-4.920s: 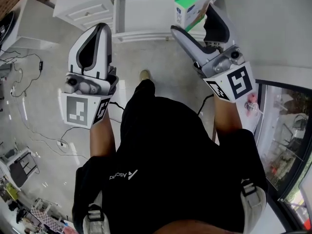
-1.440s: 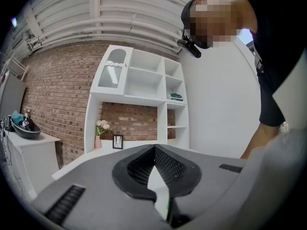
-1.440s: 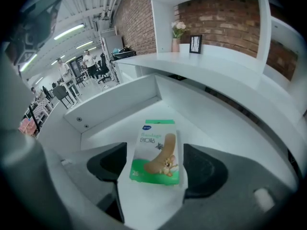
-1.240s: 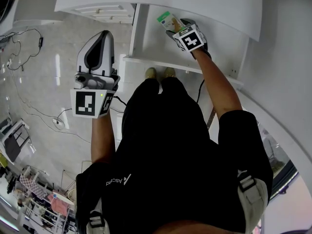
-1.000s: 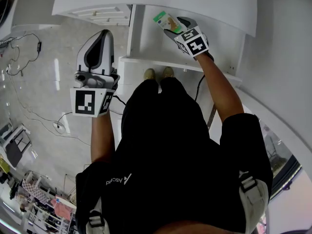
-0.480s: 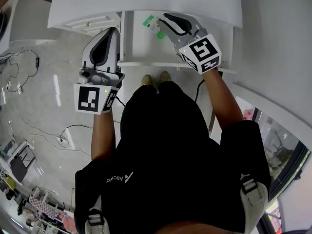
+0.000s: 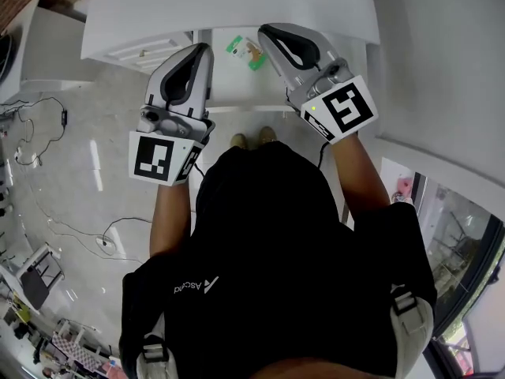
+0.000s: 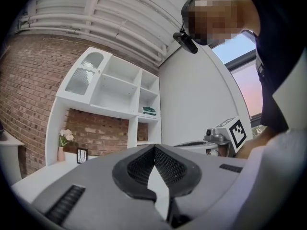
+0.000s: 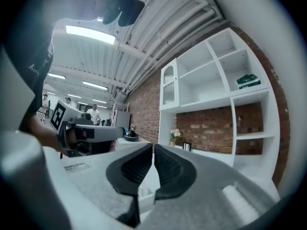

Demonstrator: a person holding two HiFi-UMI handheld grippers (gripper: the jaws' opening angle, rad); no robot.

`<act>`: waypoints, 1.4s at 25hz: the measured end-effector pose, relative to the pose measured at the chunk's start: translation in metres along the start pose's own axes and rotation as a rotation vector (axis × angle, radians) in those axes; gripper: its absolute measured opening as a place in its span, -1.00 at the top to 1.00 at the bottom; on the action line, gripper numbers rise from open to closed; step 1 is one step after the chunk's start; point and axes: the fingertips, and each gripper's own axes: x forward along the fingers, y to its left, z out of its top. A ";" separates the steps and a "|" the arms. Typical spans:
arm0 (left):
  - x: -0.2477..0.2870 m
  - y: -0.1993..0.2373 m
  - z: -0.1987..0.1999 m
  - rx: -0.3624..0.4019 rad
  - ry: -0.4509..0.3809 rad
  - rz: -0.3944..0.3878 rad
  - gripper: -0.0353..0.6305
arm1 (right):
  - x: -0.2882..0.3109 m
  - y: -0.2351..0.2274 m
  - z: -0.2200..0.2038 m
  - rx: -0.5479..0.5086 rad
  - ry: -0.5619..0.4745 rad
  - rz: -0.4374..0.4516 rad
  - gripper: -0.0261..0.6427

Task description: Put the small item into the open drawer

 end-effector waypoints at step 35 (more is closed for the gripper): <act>-0.010 -0.055 0.033 0.032 -0.058 -0.055 0.90 | -0.071 0.026 0.064 -0.024 -0.202 -0.015 0.92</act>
